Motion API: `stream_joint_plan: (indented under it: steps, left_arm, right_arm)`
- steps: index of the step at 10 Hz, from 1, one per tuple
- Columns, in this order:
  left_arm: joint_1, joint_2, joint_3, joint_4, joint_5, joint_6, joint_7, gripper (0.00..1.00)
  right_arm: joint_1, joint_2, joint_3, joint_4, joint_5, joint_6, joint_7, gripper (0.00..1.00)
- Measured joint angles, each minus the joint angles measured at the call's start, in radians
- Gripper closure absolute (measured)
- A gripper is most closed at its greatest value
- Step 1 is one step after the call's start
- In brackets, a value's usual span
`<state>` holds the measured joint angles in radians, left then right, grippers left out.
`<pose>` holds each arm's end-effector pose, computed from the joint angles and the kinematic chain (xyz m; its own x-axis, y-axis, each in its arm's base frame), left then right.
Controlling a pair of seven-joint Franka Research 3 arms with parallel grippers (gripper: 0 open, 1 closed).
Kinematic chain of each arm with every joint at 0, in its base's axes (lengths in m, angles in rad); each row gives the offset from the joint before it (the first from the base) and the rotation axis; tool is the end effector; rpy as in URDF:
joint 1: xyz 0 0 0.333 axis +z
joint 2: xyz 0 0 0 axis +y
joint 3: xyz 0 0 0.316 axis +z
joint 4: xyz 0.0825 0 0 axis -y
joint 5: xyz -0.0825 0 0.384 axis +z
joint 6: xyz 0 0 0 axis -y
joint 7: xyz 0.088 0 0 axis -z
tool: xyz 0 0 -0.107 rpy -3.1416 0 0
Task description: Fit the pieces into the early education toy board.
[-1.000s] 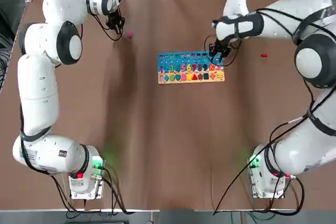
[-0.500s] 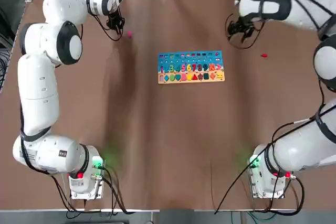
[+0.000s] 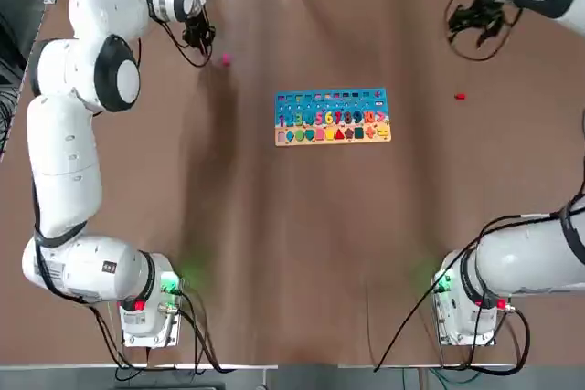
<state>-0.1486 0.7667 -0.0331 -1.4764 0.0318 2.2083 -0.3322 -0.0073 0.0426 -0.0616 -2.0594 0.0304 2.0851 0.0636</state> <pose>0.7039 -0.1242 0.2190 0.9897 0.1397 -0.0318 0.1393 -0.9902 -0.0130 0.5537 -0.0365 0.4134 0.9890 -0.1469 -0.0184 -0.1473 -0.9888 -0.0225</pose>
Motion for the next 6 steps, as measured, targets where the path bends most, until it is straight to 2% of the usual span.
stream_joint_plan:
  steps: [2,3,6]
  left_arm:
    - [0.0,-0.112,-0.026,-0.085,0.0,-0.024,-0.003,0.86]
    - [0.0,-0.162,-0.061,-0.134,0.0,-0.027,-0.033,0.86]
    - [-0.01,-0.217,-0.171,-0.215,0.0,-0.027,-0.15,0.86]
  right_arm:
    - [-0.035,-0.015,-0.048,0.0,-0.008,-0.001,-0.062,0.01]
    - [-0.056,-0.005,-0.065,-0.006,-0.013,0.023,-0.079,0.01]
    - [-0.075,0.087,-0.077,-0.046,-0.014,0.134,-0.087,0.01]
